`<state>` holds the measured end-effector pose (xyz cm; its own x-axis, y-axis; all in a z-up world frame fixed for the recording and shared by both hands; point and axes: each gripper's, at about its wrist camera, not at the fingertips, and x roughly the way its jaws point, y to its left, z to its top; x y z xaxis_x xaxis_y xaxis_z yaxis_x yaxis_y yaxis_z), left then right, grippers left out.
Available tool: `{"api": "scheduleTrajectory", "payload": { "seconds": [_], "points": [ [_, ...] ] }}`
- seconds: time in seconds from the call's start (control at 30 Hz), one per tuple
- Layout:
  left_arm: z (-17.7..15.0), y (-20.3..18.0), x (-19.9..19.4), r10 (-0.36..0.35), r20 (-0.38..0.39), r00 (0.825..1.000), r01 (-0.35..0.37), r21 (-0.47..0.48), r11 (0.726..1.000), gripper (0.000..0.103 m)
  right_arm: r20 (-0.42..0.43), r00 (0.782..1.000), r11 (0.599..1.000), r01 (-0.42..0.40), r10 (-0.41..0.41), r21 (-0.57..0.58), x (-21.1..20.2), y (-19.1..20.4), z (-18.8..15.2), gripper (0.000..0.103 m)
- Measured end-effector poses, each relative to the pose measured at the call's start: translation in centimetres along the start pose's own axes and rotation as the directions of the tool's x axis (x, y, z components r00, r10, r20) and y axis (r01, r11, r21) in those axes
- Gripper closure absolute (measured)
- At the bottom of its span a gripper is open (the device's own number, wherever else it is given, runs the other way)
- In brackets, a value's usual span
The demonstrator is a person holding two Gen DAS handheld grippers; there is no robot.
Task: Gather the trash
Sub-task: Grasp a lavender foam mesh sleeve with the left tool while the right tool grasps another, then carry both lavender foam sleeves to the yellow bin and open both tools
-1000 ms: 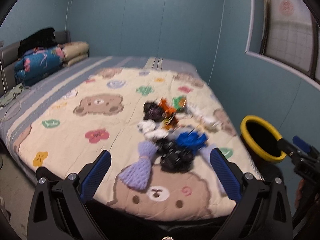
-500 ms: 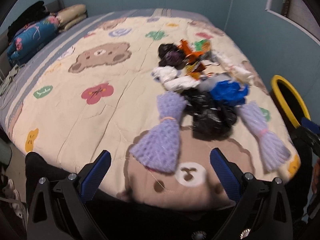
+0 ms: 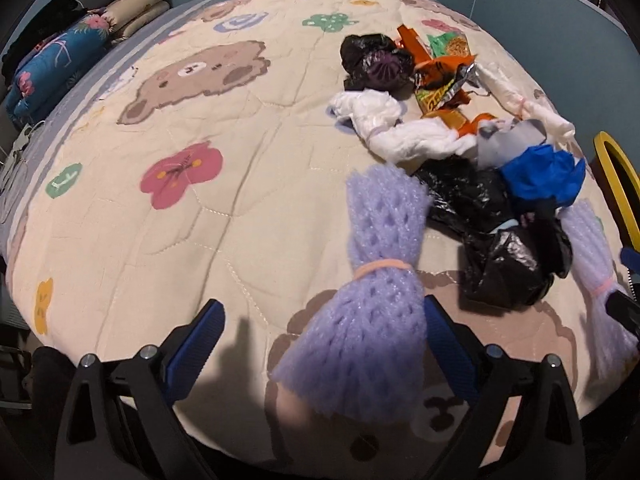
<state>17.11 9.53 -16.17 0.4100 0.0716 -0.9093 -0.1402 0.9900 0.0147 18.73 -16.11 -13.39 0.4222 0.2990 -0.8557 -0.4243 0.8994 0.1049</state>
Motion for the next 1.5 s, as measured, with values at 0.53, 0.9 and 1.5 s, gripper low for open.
{"api": "scheduleTrajectory", "payload": {
  "seconds": [0.53,0.9,1.5],
  "points": [
    [-0.3,0.1,0.7,-0.037,0.012,0.999,0.036,0.016,0.999,0.066,-0.083,0.996,0.997,-0.021,0.026,0.069,1.7,-0.6,-0.8,0.077],
    [-0.9,0.7,-4.0,-0.111,0.108,0.988,0.113,-0.018,0.993,0.072,0.030,0.997,0.995,-0.071,0.069,0.064,-3.5,-0.7,-1.7,0.078],
    [0.2,-3.2,-14.8,-0.243,0.385,0.890,0.229,0.083,0.970,0.072,0.248,0.968,0.994,-0.063,0.040,0.085,-14.3,-3.6,-3.0,0.078]
  ]
}}
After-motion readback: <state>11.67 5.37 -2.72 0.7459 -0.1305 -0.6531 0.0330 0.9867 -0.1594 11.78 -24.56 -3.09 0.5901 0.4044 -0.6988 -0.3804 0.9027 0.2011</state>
